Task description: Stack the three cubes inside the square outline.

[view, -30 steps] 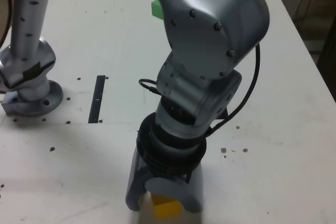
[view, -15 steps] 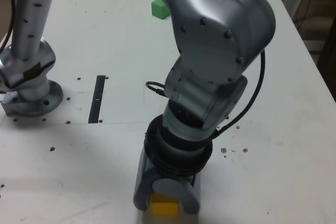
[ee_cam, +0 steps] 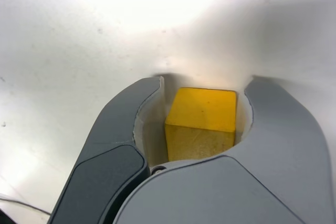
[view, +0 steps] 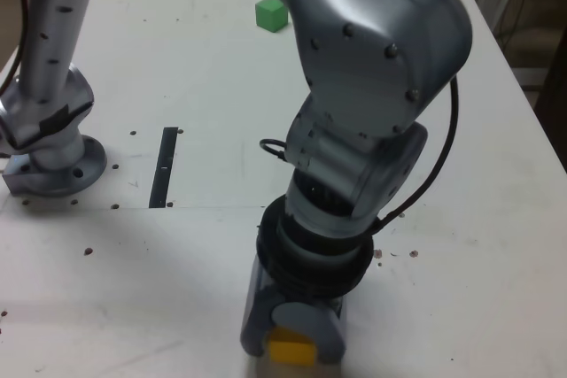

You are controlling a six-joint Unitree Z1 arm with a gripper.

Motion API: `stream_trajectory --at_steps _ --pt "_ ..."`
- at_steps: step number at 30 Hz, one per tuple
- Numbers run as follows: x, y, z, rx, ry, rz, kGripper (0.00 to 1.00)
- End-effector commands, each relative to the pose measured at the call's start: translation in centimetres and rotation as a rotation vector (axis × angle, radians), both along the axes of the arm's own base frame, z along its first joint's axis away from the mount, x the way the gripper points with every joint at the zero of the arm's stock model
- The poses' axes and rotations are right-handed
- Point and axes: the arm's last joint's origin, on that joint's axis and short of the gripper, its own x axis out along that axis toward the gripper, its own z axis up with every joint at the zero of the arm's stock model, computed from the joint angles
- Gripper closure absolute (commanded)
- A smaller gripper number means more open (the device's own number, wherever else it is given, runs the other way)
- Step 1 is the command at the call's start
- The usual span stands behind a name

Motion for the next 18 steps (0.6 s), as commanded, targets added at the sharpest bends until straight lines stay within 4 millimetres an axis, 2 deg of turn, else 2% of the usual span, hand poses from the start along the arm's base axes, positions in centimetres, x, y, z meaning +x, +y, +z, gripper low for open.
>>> stream_trajectory --at_steps 1,5,9,14,18 --pt "0.0 0.2 0.6 0.004 -0.004 -0.004 0.86" --pt "-0.3 0.7 1.8 0.012 -0.017 -0.013 0.88" --pt "-0.5 2.0 3.4 0.018 -0.024 -0.018 0.90" --pt "-0.6 5.0 5.8 0.057 -0.011 -0.034 0.90" --pt "0.2 7.9 7.5 0.072 -0.014 -0.056 0.90"
